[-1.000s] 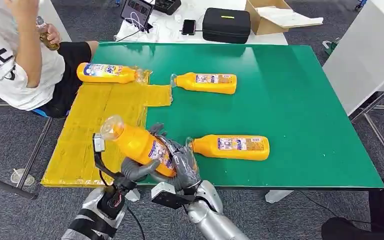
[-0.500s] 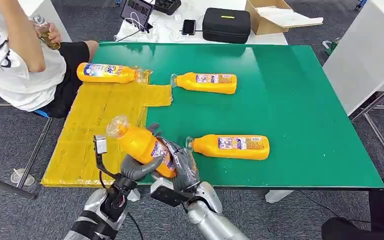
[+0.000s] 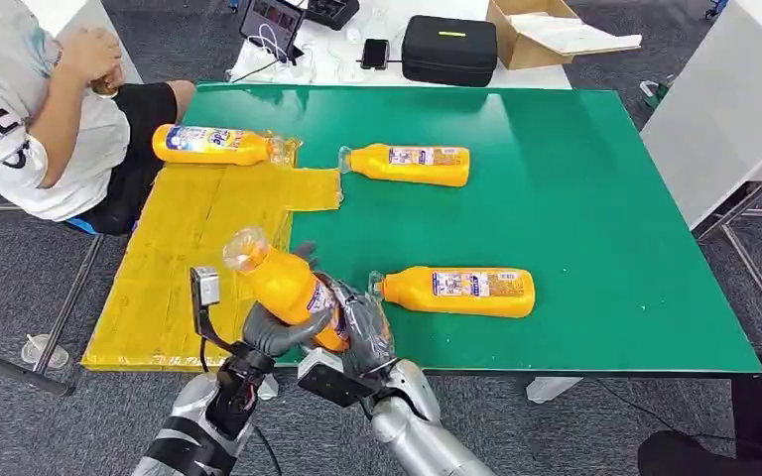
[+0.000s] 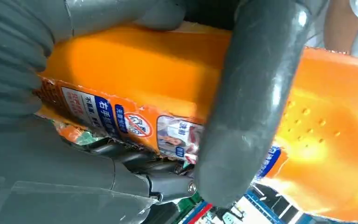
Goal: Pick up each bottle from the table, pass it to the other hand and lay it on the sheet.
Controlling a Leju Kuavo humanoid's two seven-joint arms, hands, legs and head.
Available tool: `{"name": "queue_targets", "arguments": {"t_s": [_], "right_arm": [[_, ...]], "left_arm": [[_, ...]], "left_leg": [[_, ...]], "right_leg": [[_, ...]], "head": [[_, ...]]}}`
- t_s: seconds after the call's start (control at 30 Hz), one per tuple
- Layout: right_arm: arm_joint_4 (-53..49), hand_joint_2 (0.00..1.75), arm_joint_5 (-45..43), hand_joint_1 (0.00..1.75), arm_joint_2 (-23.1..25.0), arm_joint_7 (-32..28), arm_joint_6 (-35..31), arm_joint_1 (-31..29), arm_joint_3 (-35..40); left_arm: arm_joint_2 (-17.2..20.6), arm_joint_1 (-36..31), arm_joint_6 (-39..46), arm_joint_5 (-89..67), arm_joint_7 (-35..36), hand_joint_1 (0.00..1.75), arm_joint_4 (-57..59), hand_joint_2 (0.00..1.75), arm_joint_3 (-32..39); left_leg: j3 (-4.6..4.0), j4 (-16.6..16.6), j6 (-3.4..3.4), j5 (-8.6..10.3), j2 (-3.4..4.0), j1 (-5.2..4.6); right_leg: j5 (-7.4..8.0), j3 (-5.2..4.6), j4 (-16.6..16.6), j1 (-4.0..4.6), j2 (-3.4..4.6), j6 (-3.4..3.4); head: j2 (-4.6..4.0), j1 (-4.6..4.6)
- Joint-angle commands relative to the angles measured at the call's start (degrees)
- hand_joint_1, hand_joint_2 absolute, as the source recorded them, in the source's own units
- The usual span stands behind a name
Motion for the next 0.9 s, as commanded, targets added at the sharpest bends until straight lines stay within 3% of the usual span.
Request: {"name": "queue_targets", "arguments": {"t_s": [0.03,0.1,0.13,0.17,0.2,0.57,0.6,0.67,0.7,0.73,0.9], "right_arm": [[5.1,1.75,0.4,1.75,0.0,0.5,1.7,-2.3,1.0],[5.1,1.75,0.4,1.75,0.0,0.5,1.7,-2.3,1.0],[5.2,1.75,0.4,1.75,0.1,0.5,1.7,-2.3,1.0],[5.3,1.75,0.4,1.75,0.1,0.5,1.8,-2.3,1.0],[5.4,1.75,0.4,1.75,0.1,0.6,1.8,-2.3,1.1],[5.4,1.75,0.4,1.75,-0.1,1.1,2.1,-2.7,0.9],[5.2,1.75,0.5,1.66,-0.1,1.2,2.0,-2.7,0.8],[4.2,1.75,0.1,0.00,0.0,1.3,1.2,-2.6,0.3],[3.6,1.75,0.2,0.00,0.0,1.5,0.3,-2.6,0.0],[3.0,0.00,0.3,0.00,-0.2,1.7,0.4,-2.8,0.0],[-8.9,0.00,1.0,0.00,-2.6,3.6,-1.7,0.1,-0.8]], "left_arm": [[-0.8,-2.2,-5.1,3.8,2.3,1.22,2.2,1.75,-1.1],[-0.8,-2.2,-5.1,3.8,2.3,1.22,2.2,1.75,-1.1],[-0.8,-2.2,-5.7,4.1,2.2,1.75,2.2,1.75,-1.2],[-0.7,-2.2,-6.0,4.5,2.3,1.75,2.2,1.75,-1.2],[-0.7,-2.1,-6.4,4.9,2.4,1.75,2.0,1.75,-1.4],[-1.0,-1.8,-5.2,5.7,2.5,1.75,0.8,1.75,-0.9],[-1.0,-1.8,-5.0,5.6,2.5,1.75,0.7,1.75,-0.8],[-1.0,-2.0,-3.4,4.7,1.7,1.75,0.0,1.75,-0.3],[-1.0,-2.1,-2.8,4.8,1.5,1.75,-0.2,1.75,0.2],[-0.9,-2.2,-1.6,4.2,0.8,1.75,-0.7,1.75,0.7],[-0.6,-2.8,8.0,-3.1,-4.3,1.75,-4.7,1.75,5.3]], "left_leg": [[0.12,0.0,0.05,-0.04,0.00,-0.02],[0.20,0.0,0.07,-0.07,-0.02,-0.02],[0.13,0.0,0.05,-0.03,-0.03,-0.01],[0.49,0.0,0.12,-0.17,0.03,-0.03],[0.14,0.0,0.05,-0.05,-0.01,-0.01],[0.19,0.0,0.07,-0.07,-0.03,-0.02],[0.11,0.0,0.06,-0.04,-0.03,-0.01],[0.11,0.0,0.06,-0.04,-0.04,-0.02],[0.20,0.0,0.08,-0.08,-0.01,-0.02],[0.07,0.0,0.05,-0.02,-0.03,-0.04],[0.16,0.0,0.09,-0.09,-0.02,-0.03]], "right_leg": [[-0.05,0.12,0.0,0.00,-0.04,-0.04],[-0.09,0.22,0.0,0.00,-0.08,-0.05],[-0.06,0.15,0.0,0.01,-0.08,-0.04],[-0.18,0.50,0.0,0.03,-0.09,-0.10],[-0.06,0.15,0.0,0.02,-0.06,-0.04],[-0.09,0.21,0.0,0.01,-0.10,-0.05],[-0.06,0.13,0.0,0.01,-0.09,-0.04],[-0.06,0.12,0.0,0.01,-0.09,-0.04],[-0.10,0.21,0.0,0.01,-0.09,-0.05],[-0.05,0.07,0.0,-0.01,-0.08,-0.03],[-0.11,0.19,0.0,0.01,-0.10,-0.05]], "head": [[0.00,0.00],[0.00,-0.02],[0.00,0.00],[0.00,-0.02],[0.00,-0.02],[0.00,-0.02],[0.00,-0.02],[0.00,0.00],[0.00,-0.02],[0.00,0.00],[0.00,-0.02]]}}
